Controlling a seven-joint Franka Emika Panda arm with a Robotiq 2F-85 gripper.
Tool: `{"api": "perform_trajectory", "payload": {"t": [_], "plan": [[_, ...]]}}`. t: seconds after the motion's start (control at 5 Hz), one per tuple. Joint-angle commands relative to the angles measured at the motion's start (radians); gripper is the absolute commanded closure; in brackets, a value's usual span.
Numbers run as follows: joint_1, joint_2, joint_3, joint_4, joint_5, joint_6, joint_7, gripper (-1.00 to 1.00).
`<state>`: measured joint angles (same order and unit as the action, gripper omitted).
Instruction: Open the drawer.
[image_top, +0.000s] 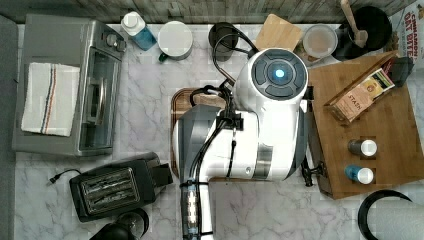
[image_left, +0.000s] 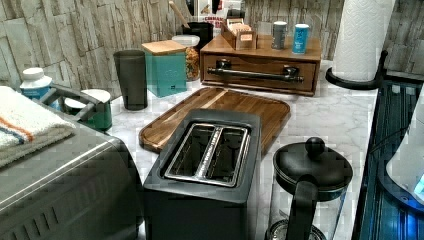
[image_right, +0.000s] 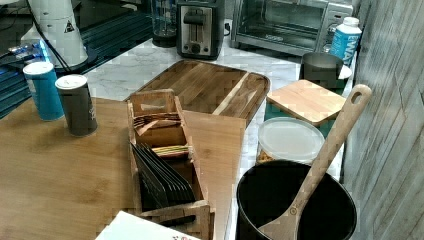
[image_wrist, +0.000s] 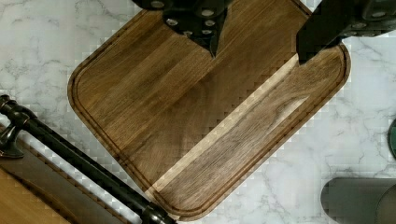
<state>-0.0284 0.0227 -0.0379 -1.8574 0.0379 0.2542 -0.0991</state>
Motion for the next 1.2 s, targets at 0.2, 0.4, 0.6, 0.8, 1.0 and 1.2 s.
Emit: {"api": "perform_trajectory", "payload": {"t": [0.2,0.4,0.6,0.8,1.0,1.2], "plan": [[-0.002,0.0,0.0,-0.011,0.008,0.0,0.0,-1.0],[0.005,-0.002,0.008,-0.018,-0.009,-0.022,-0.085,-1.0],[0.001,-0.074,0.004,-0.134,0.002,0.071,-0.216,-1.0],[-0.004,-0.104,-0.003,-0.179,-0.004,0.082,-0.392,-1.0],[0.002,-0.14,-0.019,-0.25,-0.05,0.122,-0.533,-1.0],[-0.03,-0.175,-0.044,-0.33,-0.059,0.197,-0.741,-1.0]]}}
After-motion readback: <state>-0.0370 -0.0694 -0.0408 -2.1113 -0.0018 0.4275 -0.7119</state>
